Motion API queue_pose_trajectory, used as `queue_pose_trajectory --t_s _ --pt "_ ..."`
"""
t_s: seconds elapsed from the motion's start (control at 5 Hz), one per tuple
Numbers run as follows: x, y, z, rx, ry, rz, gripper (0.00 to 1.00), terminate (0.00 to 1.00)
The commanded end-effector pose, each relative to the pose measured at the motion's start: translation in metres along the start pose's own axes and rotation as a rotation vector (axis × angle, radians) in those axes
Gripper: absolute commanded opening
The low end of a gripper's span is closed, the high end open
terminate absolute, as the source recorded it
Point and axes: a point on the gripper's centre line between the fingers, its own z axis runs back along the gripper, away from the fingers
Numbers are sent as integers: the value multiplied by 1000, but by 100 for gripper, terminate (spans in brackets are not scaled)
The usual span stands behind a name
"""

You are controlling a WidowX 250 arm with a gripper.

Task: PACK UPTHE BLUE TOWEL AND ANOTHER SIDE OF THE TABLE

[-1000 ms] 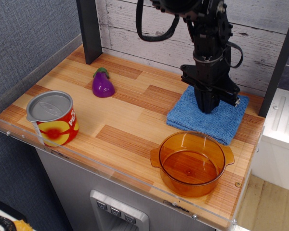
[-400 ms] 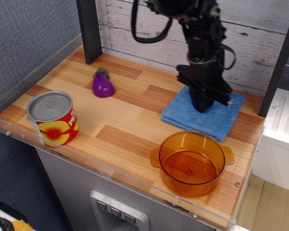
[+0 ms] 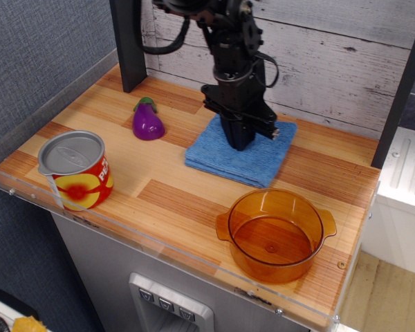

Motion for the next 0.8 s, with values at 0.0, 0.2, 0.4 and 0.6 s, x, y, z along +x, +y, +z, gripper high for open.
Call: queue_pose_trajectory --t_s 0.0,0.2,0.4,0.6 --pt "-23 4 22 10 -47 -58 0 0" --pt "-35 0 25 28 -45 -72 0 0" --pt "-48 0 21 37 -30 -69 0 0" --pt "-61 2 19 51 -14 -67 0 0"
